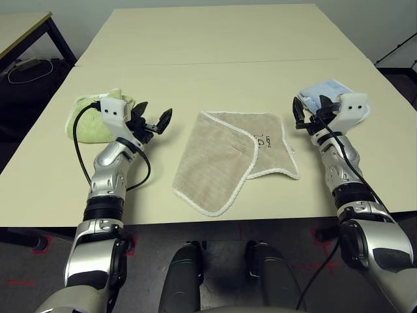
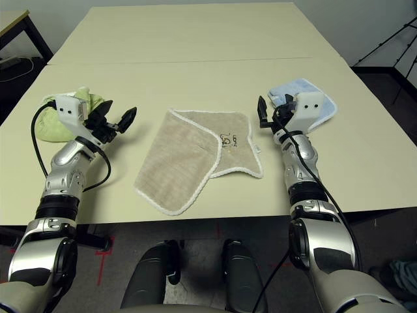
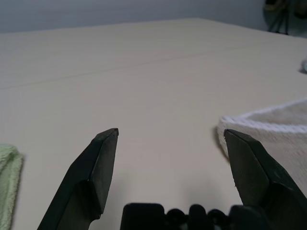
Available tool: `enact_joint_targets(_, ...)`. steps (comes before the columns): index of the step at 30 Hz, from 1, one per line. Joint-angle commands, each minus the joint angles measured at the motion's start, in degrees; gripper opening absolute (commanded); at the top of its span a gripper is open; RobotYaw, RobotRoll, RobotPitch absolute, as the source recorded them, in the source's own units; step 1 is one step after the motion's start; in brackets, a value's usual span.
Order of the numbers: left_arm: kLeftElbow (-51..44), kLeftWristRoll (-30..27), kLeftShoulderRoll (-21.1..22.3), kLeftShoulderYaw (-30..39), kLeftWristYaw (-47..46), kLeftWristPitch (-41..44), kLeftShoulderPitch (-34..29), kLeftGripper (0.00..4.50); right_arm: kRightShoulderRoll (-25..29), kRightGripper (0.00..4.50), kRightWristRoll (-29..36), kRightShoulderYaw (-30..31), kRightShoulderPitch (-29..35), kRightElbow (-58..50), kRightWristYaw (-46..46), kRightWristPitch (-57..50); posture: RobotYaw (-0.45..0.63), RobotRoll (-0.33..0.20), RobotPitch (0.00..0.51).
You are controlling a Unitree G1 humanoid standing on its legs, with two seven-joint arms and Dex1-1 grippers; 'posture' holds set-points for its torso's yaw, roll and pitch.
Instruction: Fold the towel and set it aside.
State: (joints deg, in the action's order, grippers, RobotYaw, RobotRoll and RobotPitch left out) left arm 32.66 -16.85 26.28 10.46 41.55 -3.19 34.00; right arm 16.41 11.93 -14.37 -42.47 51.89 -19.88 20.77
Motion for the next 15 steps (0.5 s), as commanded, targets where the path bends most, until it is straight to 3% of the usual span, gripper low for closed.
enact_joint_targets(1,0.94,0.63,2.55,-1.97,6.33,0.39,-0.08,4.46,1.57,4.5,-0.08,-0.28,0.1,0.31,-0.57,-0.69,0.02,0.0,0.141)
enact_joint_targets(15,5.1,3.91,5.63,-6.36,17.22,-1.7,3.35,4.46,7.82,4.5,1.07,1.75,-0.11,-1.16,-17.38,-10.24,0.0,0.0,0.138)
